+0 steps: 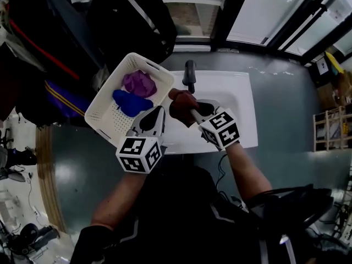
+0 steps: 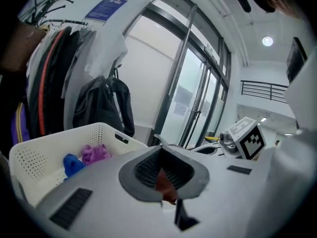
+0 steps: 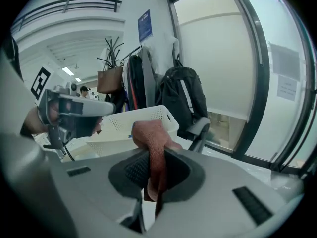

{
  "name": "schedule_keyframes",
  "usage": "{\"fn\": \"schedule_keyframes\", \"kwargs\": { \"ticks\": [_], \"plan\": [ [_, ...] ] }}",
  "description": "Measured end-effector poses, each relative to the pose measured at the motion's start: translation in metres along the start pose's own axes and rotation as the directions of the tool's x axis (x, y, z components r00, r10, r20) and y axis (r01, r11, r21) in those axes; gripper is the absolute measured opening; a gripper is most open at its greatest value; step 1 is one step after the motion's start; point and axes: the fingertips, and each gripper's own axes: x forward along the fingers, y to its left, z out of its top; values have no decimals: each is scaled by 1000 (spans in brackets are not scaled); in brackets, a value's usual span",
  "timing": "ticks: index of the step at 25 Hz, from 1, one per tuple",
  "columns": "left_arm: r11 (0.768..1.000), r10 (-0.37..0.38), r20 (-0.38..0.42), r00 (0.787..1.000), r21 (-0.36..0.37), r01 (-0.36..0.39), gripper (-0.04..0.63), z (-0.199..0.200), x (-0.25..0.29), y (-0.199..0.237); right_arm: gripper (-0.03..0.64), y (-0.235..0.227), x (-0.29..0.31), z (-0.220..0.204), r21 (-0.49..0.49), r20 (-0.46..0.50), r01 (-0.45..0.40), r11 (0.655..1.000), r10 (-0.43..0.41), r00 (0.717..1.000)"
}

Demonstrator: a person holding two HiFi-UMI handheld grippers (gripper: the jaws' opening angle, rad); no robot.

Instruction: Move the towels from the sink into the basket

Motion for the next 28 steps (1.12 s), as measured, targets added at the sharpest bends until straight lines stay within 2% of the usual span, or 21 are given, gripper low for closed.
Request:
{"fn": "schedule_keyframes", "kwargs": {
  "ticks": [5,10,18,28],
  "plan": [
    [996,83,59,995,-36,-81,3,16,-31,29,43,29,-5,40,-49,59,-62,997,65,996],
    [982,184,128,975,-60,-177,3,34,-63,66,43,56,0,89,-117,115,-133,984,146,983],
    [945,325,199,925,-115,-307,3,51,-121,119,43,104,28,147,-217,148,-226,950,260,954],
    [895,446,247,860,-144,-422,3,60,-173,161,43,169,74,179,-295,116,-344,891,391,913]
  ]
}}
